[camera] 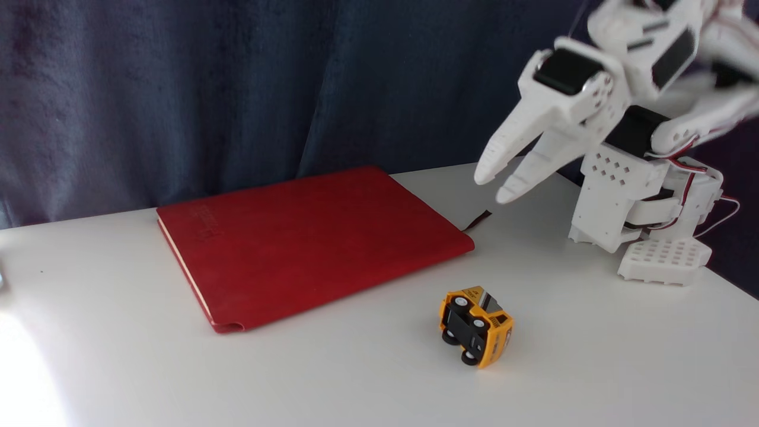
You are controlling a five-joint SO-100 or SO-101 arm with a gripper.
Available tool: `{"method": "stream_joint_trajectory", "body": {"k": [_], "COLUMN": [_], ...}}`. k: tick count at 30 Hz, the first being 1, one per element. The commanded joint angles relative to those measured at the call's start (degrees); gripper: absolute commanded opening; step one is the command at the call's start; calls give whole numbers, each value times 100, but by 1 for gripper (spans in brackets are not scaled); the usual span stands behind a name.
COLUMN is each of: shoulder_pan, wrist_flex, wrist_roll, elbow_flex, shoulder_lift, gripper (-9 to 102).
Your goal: Grasp a toy truck onto the red notebook.
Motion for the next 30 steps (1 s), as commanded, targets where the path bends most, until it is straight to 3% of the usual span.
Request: {"method": "stream_joint_trajectory", "body": {"k": [1,9,19,30], "shoulder_pan": [-132,-686,-1187,-1397], "wrist_flex": [817,536,-826,-1055], "wrist_roll": [70,747,923,853], "elbow_flex": [-2505,-3146,-1143,-729], "shoulder_lift": [-1890,-3340,-3059,-3981], "gripper": [18,25,27,27]}}
